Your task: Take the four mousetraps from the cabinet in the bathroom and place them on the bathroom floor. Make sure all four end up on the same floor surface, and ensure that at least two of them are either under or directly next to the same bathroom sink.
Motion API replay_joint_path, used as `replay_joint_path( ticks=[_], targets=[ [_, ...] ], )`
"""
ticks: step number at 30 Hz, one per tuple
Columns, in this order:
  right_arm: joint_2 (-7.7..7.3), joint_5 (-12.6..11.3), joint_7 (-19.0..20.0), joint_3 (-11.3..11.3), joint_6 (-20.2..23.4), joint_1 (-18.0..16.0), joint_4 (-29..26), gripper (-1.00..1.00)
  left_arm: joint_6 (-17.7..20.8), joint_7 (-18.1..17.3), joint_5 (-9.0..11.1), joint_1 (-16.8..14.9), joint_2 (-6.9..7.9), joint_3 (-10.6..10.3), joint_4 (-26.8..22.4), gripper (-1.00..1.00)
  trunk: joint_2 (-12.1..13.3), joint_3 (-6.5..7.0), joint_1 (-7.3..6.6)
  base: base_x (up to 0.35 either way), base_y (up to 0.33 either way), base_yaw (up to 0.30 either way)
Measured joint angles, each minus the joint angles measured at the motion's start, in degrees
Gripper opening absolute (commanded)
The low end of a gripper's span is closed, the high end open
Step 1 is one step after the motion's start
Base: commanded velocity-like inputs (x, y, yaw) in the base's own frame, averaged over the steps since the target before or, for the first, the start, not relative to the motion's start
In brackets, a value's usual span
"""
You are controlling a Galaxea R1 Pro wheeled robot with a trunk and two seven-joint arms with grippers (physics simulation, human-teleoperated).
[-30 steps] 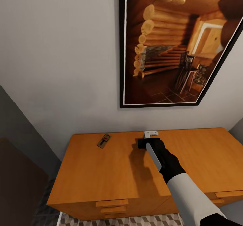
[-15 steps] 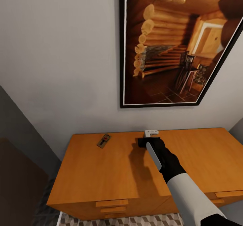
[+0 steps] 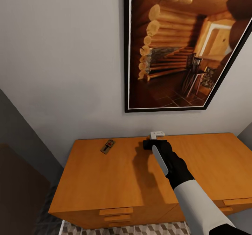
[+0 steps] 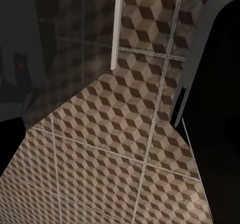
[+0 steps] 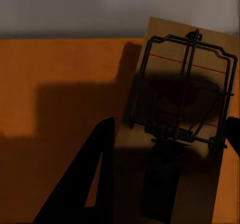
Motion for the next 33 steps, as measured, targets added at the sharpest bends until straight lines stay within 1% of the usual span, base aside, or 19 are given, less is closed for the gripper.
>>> replay_joint_path(
  ticks=[4,6,7,9,14,33],
  targets=[
    [0.0,0.03,-0.32,0.01,2.46,0.0,-2.86,-1.0,0.01,0.0,0.0,0.0,0.0,0.01,0.0,1.0,0.0,0.0,0.0,0.0,0.0,0.0],
    [0.1,0.09,-1.99,0.02,5.08,0.0,-5.32,-1.0,0.01,-0.01,0.0,0.02,0.0,0.0,0.0,1.0,-0.01,0.0,0.0,0.0,0.0,0.0],
    [0.13,0.04,-2.5,0.02,5.59,0.0,-5.9,-1.0,0.01,-0.01,0.0,0.01,0.0,0.0,0.0,1.0,0.0,0.0,0.0,0.0,0.0,0.0],
    [0.3,0.06,-4.72,0.01,7.4,0.0,-8.22,-1.0,0.01,-0.03,0.0,0.01,-0.02,0.0,0.0,1.0,0.0,0.0,0.0,-0.002,0.0,0.0],
    [0.41,0.0,-6.0,0.03,9.39,0.01,-10.13,-1.0,0.0,-0.03,0.01,0.01,-0.05,0.0,0.01,1.0,0.01,0.0,0.02,-0.118,0.019,0.0],
    [0.45,-0.01,-6.22,0.03,10.04,0.0,-10.41,-1.0,0.02,-0.09,0.0,0.04,-0.09,0.0,0.0,1.0,0.01,0.0,0.04,-0.317,0.005,0.0]
  ],
)
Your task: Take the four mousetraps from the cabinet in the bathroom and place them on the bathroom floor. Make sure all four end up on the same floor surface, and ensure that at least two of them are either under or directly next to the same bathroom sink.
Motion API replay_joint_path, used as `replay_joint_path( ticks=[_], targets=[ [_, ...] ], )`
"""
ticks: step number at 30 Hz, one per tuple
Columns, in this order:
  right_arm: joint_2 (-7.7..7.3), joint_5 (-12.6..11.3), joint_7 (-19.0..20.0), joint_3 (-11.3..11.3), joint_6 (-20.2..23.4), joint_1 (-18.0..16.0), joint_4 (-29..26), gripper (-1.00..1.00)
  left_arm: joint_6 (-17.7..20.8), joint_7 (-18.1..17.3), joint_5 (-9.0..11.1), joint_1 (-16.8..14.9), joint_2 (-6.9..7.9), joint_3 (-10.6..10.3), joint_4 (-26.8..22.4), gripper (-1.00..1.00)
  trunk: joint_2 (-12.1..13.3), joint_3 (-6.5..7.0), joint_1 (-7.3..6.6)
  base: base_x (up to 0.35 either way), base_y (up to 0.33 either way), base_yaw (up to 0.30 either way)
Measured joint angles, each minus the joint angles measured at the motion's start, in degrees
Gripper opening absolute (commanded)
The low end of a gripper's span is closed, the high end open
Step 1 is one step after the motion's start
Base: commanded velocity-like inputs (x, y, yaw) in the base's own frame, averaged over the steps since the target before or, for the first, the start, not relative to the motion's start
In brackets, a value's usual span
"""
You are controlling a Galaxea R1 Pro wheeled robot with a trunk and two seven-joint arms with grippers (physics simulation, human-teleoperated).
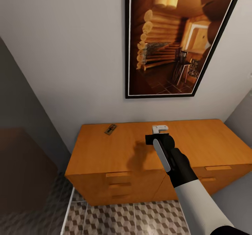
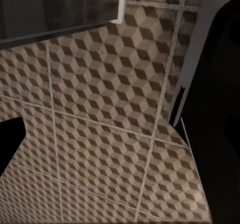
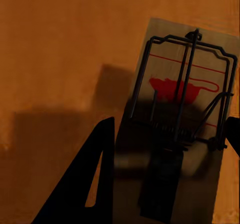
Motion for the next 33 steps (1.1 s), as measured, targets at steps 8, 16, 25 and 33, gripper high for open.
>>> replay_joint_path(
  ticks=[8,16,25,33],
  targets=[
    [-0.13,0.04,0.0,0.01,-0.02,0.0,0.17,-1.0,-0.07,-1.57,0.01,-0.03,0.0,0.0,0.0,1.0,0.0,0.0,0.0,-0.333,-0.078,0.0],
    [-0.18,0.02,0.06,0.07,-0.06,0.0,0.72,-1.0,-0.08,-1.93,0.02,-0.03,0.0,0.0,0.0,1.0,0.0,0.0,0.0,-0.332,-0.091,0.0],
    [-0.3,0.07,0.16,0.23,-0.26,0.0,1.68,-1.0,-0.08,-2.0,0.02,-0.03,0.0,0.0,0.0,1.0,0.0,0.0,0.0,-0.334,-0.04,0.0],
    [-0.36,-0.01,0.17,0.25,-0.75,0.0,4.64,-1.0,-0.07,-1.98,0.02,0.01,0.0,0.0,0.0,1.0,0.0,0.0,0.0,-0.335,-0.001,0.0]
  ],
)
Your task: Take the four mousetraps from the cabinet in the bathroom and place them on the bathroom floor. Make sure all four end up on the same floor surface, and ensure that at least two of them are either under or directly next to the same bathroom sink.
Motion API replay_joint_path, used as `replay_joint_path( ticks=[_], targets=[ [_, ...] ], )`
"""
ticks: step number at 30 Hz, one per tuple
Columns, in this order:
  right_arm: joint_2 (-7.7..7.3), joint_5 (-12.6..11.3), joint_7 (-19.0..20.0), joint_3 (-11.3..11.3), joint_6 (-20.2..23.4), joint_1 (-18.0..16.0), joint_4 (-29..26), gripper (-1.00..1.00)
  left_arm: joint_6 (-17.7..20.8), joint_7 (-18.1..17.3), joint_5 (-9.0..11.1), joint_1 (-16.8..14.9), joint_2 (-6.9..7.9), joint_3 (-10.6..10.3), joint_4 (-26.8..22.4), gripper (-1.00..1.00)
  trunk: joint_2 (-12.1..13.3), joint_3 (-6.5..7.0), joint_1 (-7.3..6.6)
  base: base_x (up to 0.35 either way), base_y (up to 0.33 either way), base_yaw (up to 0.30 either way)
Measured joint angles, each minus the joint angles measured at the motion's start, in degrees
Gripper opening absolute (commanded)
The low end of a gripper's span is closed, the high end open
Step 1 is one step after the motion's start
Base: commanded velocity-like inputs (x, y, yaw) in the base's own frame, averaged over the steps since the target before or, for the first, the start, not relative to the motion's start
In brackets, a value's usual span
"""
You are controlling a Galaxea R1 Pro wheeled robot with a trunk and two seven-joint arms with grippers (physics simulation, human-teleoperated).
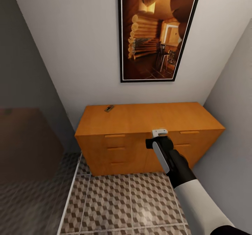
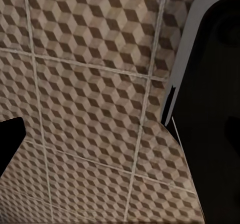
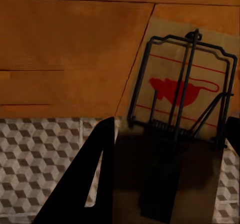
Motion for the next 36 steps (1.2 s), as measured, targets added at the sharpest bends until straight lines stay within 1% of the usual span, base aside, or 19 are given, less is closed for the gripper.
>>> replay_joint_path(
  ticks=[3,14,17,19,20,22,23,26,29,30,32,34,35,36],
  targets=[
    [0.0,0.0,0.03,0.0,-0.31,0.0,1.1,-1.0,-0.01,-0.02,0.0,-0.02,0.0,0.0,0.0,1.0,0.0,0.0,0.0,-0.335,0.0,0.0],
    [-0.03,-0.01,0.2,0.06,-3.82,0.0,5.99,-1.0,-0.01,-0.02,0.0,-0.03,0.0,0.0,0.0,1.0,0.0,0.0,0.0,-0.325,0.0,0.0],
    [-0.07,-0.08,0.38,0.06,-7.36,0.0,10.45,-1.0,-0.02,0.0,0.0,-0.02,0.0,0.0,-0.05,1.0,0.0,0.0,-0.02,-0.109,0.0,0.0],
    [-0.07,-0.21,0.52,0.07,-11.33,0.0,15.32,-1.0,-0.02,0.01,0.0,-0.02,0.0,0.0,-0.07,1.0,-0.01,-0.01,-0.02,-0.038,0.0,0.0],
    [-0.07,-0.2,0.58,0.06,-12.66,0.0,16.95,-1.0,-0.02,0.01,0.0,-0.01,0.0,0.0,-0.07,1.0,-0.01,-0.01,-0.03,-0.021,0.0,0.0],
    [-0.02,-0.32,1.07,0.06,-18.96,0.01,23.96,-1.0,-0.06,0.02,0.0,0.0,0.0,0.01,-0.08,1.0,0.0,-0.01,-0.03,-0.012,0.0,0.0],
    [0.03,-0.27,1.29,0.05,-20.82,0.0,25.99,-1.0,-0.07,0.02,0.0,-0.02,0.0,0.0,-0.08,1.0,-0.01,-0.01,-0.03,-0.007,0.0,0.0],
    [0.15,-0.31,3.43,-0.09,-31.95,0.02,37.64,-1.0,-0.13,0.04,-0.01,-0.01,0.0,0.01,-0.09,1.0,0.0,-0.01,-0.03,-0.003,0.0,0.0],
    [0.16,-0.35,6.49,-0.08,-43.93,0.03,50.47,-1.0,-0.23,0.03,-0.06,-0.02,0.0,0.01,-0.19,1.0,-0.01,-0.02,-0.03,0.0,0.0,0.0],
    [0.17,-0.28,7.07,-0.02,-46.22,0.02,52.74,-1.0,-0.24,0.03,-0.07,-0.03,0.0,0.0,-0.2,1.0,-0.01,-0.01,-0.03,0.0,0.0,0.0],
    [0.15,-0.03,9.2,-0.07,-54.55,0.21,59.63,-1.0,-0.31,0.04,-0.12,-0.03,0.0,0.0,-0.26,1.0,-0.01,-0.02,-0.03,0.0,0.0,0.0],
    [-0.02,0.63,10.96,-0.02,-61.56,0.82,62.68,-1.0,-0.36,0.04,-0.15,0.0,-0.03,0.0,-0.33,1.0,-0.01,-0.01,-0.04,0.0,0.0,0.0],
    [-0.09,1.24,11.47,-0.11,-63.95,1.97,63.45,-1.0,-0.45,0.04,-0.16,0.0,-0.05,0.02,-0.41,1.0,-0.01,-0.02,-0.04,0.0,0.0,0.0],
    [-0.13,1.72,11.68,-0.05,-64.97,2.76,63.73,-1.0,-0.52,0.04,-0.16,0.01,-0.06,0.03,-0.47,1.0,-0.01,-0.01,-0.04,0.0,0.0,0.0]
  ],
)
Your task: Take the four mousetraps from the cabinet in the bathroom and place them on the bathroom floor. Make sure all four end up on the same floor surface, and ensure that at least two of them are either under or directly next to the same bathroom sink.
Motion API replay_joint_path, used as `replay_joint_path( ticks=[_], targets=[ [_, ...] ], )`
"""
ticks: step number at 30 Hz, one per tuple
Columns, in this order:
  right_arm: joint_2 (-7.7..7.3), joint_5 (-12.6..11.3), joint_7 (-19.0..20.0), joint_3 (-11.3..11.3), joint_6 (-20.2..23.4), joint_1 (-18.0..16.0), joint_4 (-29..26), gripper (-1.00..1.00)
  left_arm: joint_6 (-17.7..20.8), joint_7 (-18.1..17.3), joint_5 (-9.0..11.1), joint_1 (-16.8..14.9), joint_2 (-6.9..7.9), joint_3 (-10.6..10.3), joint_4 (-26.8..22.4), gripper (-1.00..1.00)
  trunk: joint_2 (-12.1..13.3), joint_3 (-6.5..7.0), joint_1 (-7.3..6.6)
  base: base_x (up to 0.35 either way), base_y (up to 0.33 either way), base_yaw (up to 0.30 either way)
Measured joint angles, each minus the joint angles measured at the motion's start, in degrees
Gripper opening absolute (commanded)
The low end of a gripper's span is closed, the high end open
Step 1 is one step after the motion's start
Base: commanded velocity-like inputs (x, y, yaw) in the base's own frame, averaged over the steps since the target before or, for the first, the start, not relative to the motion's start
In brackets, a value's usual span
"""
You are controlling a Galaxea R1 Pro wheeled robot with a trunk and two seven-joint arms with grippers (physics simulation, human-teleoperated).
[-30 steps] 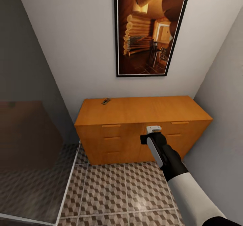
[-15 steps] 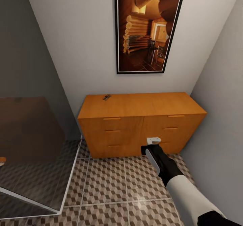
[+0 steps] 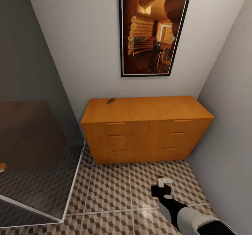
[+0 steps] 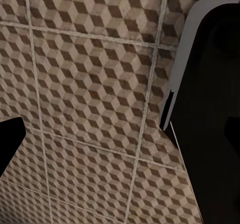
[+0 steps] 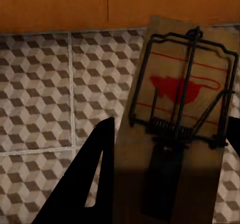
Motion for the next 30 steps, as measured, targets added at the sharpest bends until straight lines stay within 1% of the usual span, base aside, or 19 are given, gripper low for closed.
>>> replay_joint_path(
  ticks=[2,5,6,8,10,12,14,16,18,19,20,21,22,23,24,25,27,28,30],
  targets=[
    [-0.15,2.2,0.46,-0.11,-3.51,3.43,0.65,-1.0,-0.56,-0.01,0.0,-0.01,-0.16,0.05,-0.38,1.0,0.0,-0.01,0.0,0.0,0.0,0.0],
    [-0.28,6.85,0.76,0.0,-10.7,8.39,0.96,-1.0,-1.42,-0.02,0.0,0.0,-0.74,0.15,-1.39,1.0,0.0,-0.01,0.0,0.0,0.0,0.0],
    [-0.27,7.64,0.8,0.05,-12.1,9.23,0.98,-1.0,-1.51,-0.03,0.01,0.01,-0.79,0.19,-1.66,1.0,0.0,0.0,0.0,0.0,0.0,0.0],
    [-0.31,9.92,0.94,0.03,-16.65,12.35,1.05,-1.0,-1.88,-0.07,-0.05,-0.05,-1.02,0.24,-3.51,1.0,-0.01,0.0,0.0,0.0,0.0,0.0],
    [-0.33,11.03,1.03,0.03,-19.32,15.22,1.07,-1.0,-1.89,0.05,-0.06,-0.06,-1.23,0.25,-6.57,1.0,-0.01,0.0,0.0,0.0,0.0,0.0],
    [-0.34,11.51,1.09,0.05,-20.66,17.3,1.08,-1.0,-1.74,0.22,-0.04,-0.06,-1.41,0.31,-9.69,1.0,-0.01,0.0,0.0,0.0,0.0,0.0],
    [-0.4,11.71,1.13,0.05,-21.39,18.45,1.07,-1.0,-1.51,0.34,-0.09,-0.06,-1.89,0.33,-12.91,1.0,-0.01,0.01,0.0,0.0,0.0,0.0],
    [-0.68,11.78,1.14,0.06,-21.65,18.86,1.07,-1.0,-0.79,0.42,-0.13,-0.06,-2.47,0.38,-15.8,1.0,-0.01,0.01,0.0,0.0,0.0,0.0],
    [-1.23,11.8,1.14,0.03,-21.84,19.18,1.07,-1.0,5.33,0.42,-0.26,-0.06,-3.61,0.36,-22.13,1.0,-0.01,0.01,0.0,0.0,0.0,0.0],
    [-1.41,11.82,1.14,0.04,-21.87,19.23,1.07,-1.0,9.38,0.37,-0.17,-0.08,-3.94,0.37,-25.32,1.0,-0.01,0.01,0.0,0.0,0.0,0.0],
    [-1.5,11.84,1.14,0.07,-21.87,19.26,1.07,-1.0,11.63,0.32,-0.12,-0.08,-4.06,0.39,-27.19,1.0,0.0,0.01,0.0,0.0,0.0,0.0],
    [-1.67,11.83,1.14,0.04,-21.9,19.3,1.07,-1.0,19.47,0.3,-0.33,-0.12,-4.25,0.34,-32.93,1.0,0.0,0.02,0.0,0.0,0.0,0.0],
    [-1.76,11.84,1.16,0.07,-21.9,19.31,1.07,-1.0,25.08,0.34,-0.35,-0.1,-4.3,0.25,-37.77,1.0,0.0,0.02,0.0,0.0,0.0,0.0],
    [-1.87,11.84,1.22,0.06,-21.91,19.33,1.07,-1.0,32.75,0.39,-0.32,-0.14,-4.35,0.15,-44.58,1.0,0.0,0.02,0.0,0.0,0.0,0.0],
    [-1.92,11.85,1.29,0.08,-21.89,19.35,1.07,-1.0,37.27,0.42,-0.38,-0.14,-4.36,0.09,-49.81,1.0,-0.01,0.02,0.0,0.0,0.0,0.0],
    [-1.94,11.86,1.32,0.09,-21.9,19.36,1.07,-1.0,39.34,0.43,-0.41,-0.13,-4.36,0.08,-52.28,1.0,0.0,0.01,0.0,0.0,0.0,0.0],
    [-2.27,11.82,1.36,0.02,-21.86,19.36,1.06,-1.0,46.13,0.49,-0.85,-0.2,-4.37,0.04,-60.76,1.0,0.0,0.02,0.0,0.0,0.0,0.0],
    [-2.58,11.81,1.38,0.01,-21.85,19.36,1.02,-1.0,50.86,0.51,-1.62,-0.36,-4.43,0.04,-66.22,1.0,0.0,0.02,0.0,0.0,0.0,0.0],
    [-2.81,11.85,1.4,0.07,-21.83,19.37,1.0,-1.0,57.17,0.49,-3.67,-0.58,-4.85,0.05,-73.46,1.0,0.0,0.02,0.0,0.0,0.0,0.0]
  ],
)
